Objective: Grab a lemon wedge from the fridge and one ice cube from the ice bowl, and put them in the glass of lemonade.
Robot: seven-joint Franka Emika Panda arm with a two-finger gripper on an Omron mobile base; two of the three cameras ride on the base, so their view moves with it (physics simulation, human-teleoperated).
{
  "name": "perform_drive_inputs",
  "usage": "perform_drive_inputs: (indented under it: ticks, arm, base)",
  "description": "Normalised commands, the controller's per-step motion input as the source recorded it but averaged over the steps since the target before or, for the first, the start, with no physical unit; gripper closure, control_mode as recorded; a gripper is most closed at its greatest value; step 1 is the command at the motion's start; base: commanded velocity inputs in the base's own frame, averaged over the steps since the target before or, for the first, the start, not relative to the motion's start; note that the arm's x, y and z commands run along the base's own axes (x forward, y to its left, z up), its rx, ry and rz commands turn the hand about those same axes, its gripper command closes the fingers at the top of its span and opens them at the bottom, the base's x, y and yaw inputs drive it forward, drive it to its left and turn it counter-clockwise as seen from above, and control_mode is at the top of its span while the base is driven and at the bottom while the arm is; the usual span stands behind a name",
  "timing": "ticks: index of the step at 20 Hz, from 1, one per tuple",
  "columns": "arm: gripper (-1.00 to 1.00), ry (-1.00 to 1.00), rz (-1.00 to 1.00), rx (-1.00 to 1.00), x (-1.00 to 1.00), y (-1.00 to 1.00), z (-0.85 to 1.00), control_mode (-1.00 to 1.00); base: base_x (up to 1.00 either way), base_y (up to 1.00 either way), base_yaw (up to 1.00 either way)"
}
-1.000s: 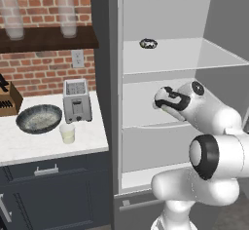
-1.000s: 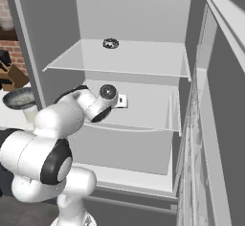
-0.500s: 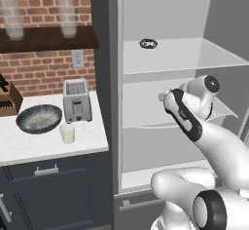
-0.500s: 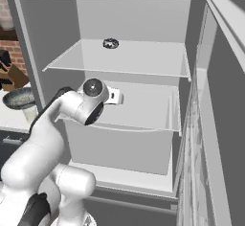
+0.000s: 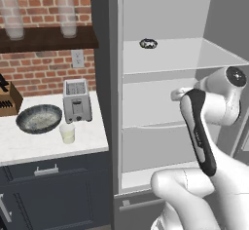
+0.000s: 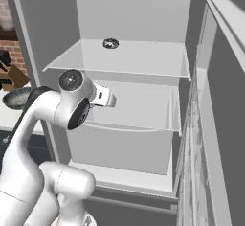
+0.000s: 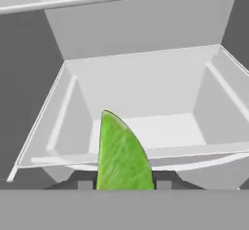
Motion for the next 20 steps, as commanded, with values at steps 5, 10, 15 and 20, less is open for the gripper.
perform_drive_inputs:
  ticks: [5, 10, 15, 20]
  arm:
    - [1.00, 0.06, -0.10, 0.03, -1.00, 0.00, 0.83, -1.00]
    - [1.00, -0.04, 0.01, 0.00, -0.99, 0.34, 0.51, -1.00]
    - [1.00, -0.18, 0.07, 0.00, -0.58, 0.62, 0.00, -1.00]
    - [1.00, -0.02, 0.02, 0.00, -0.07, 0.11, 0.02, -1.00]
  base:
    - [0.00, 0.00, 0.00]
    - [0.00, 0.00, 0.00]
    - [0.00, 0.00, 0.00]
    - [0.00, 0.00, 0.00]
